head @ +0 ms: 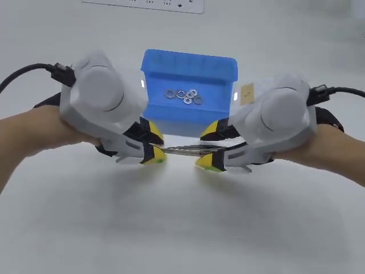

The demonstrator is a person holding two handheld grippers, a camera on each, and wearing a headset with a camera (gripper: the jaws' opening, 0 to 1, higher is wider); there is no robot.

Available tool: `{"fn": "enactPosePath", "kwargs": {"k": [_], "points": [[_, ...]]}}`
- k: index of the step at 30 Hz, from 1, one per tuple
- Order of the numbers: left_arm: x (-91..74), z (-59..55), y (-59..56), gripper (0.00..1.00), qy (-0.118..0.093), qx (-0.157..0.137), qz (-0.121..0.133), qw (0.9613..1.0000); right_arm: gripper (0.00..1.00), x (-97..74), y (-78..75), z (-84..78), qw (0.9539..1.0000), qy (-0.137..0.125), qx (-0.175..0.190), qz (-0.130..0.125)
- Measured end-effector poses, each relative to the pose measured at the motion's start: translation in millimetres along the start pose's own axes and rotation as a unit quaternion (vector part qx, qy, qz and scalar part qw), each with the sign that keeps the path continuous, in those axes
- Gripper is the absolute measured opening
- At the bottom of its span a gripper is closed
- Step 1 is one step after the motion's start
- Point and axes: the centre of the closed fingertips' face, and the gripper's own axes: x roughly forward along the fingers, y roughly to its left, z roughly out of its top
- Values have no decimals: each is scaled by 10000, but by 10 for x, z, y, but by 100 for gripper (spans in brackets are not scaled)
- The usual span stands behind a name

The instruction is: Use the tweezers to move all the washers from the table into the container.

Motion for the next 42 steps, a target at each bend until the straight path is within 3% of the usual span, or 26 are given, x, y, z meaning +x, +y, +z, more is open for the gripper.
{"fn": "enactPosePath", "kwargs": {"k": [2, 4, 7, 9, 10, 11, 12, 13, 15, 16, 21, 26, 31, 33, 35, 36, 37, 38, 39, 42], "points": [[-67, 6, 24, 19, -134, -74, 173, 9997, 27, -72, -11, 33, 9997, -162, 166, -99], [-124, 15, 6, 19, -291, -446, 231, 9983, 27, -172, -8, 20, 9992, -245, 250, -176], [-244, 132, -10, 22, -725, -746, 381, 9938, 36, -352, 55, 156, 9912, -925, 925, -186], [-365, 339, -137, 31, -1359, -830, 220, 9870, 45, -472, 78, 218, 9865, -1223, 1066, -234], [-448, 476, -198, 41, -1833, -723, 210, 9802, 46, -563, 72, 211, 9855, -1269, 1069, -362], [-485, 499, -242, 50, -1946, -807, 169, 9774, 46, -617, 84, 186, 9866, -1227, 987, -425], [-519, 455, -273, 58, -1885, -984, 233, 9769, 46, -686, 78, 147, 9887, -1136, 793, -571], [-539, 416, -287, 66, -1781, -947, 295, 9790, 48, -731, 82, 116, 9898, -1060, 691, -656], [-600, 317, -278, 69, -1500, -730, 610, 9841, 52, -813, 118, 70, 9907, -976, 535, -784], [-628, 302, -277, 71, -1449, -664, 727, 9845, 54, -843, 142, 61, 9911, -950, 453, -817], [-826, 403, -381, 99, -1617, -711, 946, 9797, 75, -941, 249, 53, 9912, -752, 121, -1084], [-943, 431, -466, 99, -1534, -577, 1002, 9814, 90, -1012, 320, 102, 9903, -700, -107, -1195], [-1024, 449, -527, 99, -1488, -467, 1060, 9821, 96, -1098, 362, 118, 9897, -648, -209, -1261], [-1072, 478, -533, 99, -1522, -485, 1104, 9810, 97, -1151, 362, 135, 9884, -703, -198, -1328], [-1126, 554, -549, 99, -1743, -537, 1113, 9769, 100, -1183, 375, 157, 9875, -810, -60, -1353], [-1142, 561, -571, 99, -1747, -514, 1098, 9771, 100, -1190, 386, 144, 9876, -790, -49, -1354], [-1144, 552, -590, 99, -1684, -447, 1100, 9785, 100, -1190, 396, 137, 9879, -769, -41, -1347], [-1147, 498, -601, 99, -1450, -240, 1127, 9827, 100, -1193, 411, 124, 9882, -733, -31, -1342], [-1153, 477, -608, 99, -1340, -61, 1203, 9836, 100, -1194, 439, 113, 9886, -701, -51, -1328], [-1173, 452, -643, 99, -1380, -139, 1172, 9834, 100, -1203, 468, 88, 9889, -628, -89, -1344]]}}
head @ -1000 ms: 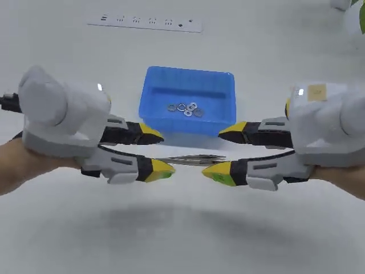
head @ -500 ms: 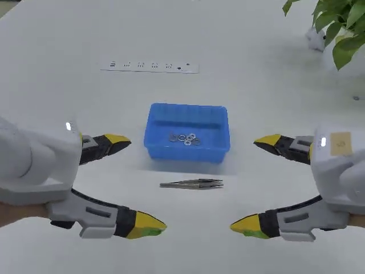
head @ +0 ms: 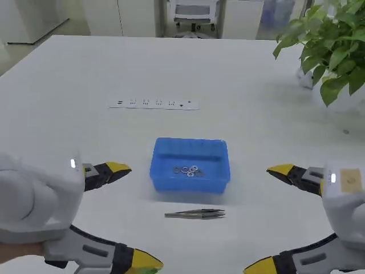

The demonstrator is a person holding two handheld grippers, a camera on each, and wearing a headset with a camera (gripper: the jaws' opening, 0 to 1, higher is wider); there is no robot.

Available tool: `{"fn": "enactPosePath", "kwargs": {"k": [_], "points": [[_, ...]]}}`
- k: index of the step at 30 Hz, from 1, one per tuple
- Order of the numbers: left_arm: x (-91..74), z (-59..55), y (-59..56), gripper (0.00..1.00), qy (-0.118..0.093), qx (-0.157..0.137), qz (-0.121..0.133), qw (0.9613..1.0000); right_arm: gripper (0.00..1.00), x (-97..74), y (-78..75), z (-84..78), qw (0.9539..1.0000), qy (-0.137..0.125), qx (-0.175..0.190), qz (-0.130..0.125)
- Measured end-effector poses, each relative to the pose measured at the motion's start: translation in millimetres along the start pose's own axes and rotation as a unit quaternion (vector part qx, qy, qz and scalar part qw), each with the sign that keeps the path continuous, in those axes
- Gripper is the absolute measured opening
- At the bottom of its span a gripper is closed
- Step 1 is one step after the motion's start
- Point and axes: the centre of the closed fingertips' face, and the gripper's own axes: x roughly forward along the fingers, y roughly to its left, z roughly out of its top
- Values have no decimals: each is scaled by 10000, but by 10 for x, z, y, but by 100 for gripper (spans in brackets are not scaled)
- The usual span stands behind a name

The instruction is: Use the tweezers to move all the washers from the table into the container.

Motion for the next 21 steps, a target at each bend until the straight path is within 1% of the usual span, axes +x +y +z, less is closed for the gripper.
{"fn": "enactPosePath", "kwargs": {"k": [1, 5, 8, 10, 17, 18, 19, 21], "points": [[-20, -9, 2, 99, -2, -56, 6, 10000, 100, -10, 10, 3, 10000, 4, 13, -4], [-60, -20, 5, 99, -24, -111, 50, 9999, 100, -32, 12, 4, 10000, 13, 18, -55], [-80, -32, -25, 99, -1, -140, 13, 9999, 100, -52, 25, 63, 9999, -115, 100, -67], [-89, -30, -59, 99, -14, -179, -40, 9998, 100, -56, 27, 76, 9998, -141, 107, -68], [-86, -49, -103, 99, 7, -186, -39, 9998, 99, -75, 56, 56, 9999, -89, 76, -55], [-89, -39, -108, 99, -10, -195, -47, 9998, 99, -79, 57, 53, 9999, -89, 82, -57], [-99, 0, -117, 99, -94, -256, -74, 9996, 99, -85, 56, 48, 9999, -91, 85, -55], [-109, 50, -115, 99, -202, -286, -75, 9994, 99, -97, 39, 35, 9999, -70, 80, -73]]}}
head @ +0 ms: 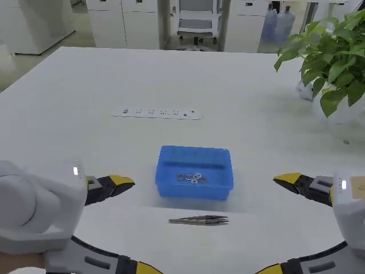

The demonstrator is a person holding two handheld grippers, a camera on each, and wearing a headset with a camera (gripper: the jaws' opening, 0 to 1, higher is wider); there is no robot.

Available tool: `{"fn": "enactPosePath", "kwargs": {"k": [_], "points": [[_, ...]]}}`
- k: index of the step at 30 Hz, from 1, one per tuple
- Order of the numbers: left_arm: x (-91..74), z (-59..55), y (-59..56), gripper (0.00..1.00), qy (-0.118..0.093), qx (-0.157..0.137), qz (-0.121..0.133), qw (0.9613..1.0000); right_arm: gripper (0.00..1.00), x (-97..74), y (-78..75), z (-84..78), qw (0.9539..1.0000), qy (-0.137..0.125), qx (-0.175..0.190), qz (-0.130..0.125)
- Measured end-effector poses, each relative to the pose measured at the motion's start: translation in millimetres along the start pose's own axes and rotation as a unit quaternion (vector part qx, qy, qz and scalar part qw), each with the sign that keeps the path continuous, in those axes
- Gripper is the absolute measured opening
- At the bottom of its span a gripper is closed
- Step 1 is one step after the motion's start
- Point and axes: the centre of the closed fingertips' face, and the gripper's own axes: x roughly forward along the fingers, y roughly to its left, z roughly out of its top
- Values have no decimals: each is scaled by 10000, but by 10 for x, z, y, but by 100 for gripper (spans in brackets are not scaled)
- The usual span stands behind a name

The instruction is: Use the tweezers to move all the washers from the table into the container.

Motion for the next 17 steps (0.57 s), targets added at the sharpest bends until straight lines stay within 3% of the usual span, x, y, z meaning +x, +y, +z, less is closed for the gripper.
{"fn": "enactPosePath", "kwargs": {"k": [6, 17], "points": [[-10, 6, 26, 98, 42, 44, 49, 10000, 99, -21, -30, 0, 10000, -6, 7, -29], [-14, 17, 13, 97, 24, 21, 100, 9999, 98, 5, 55, -30, 9998, 105, 39, 179]]}}
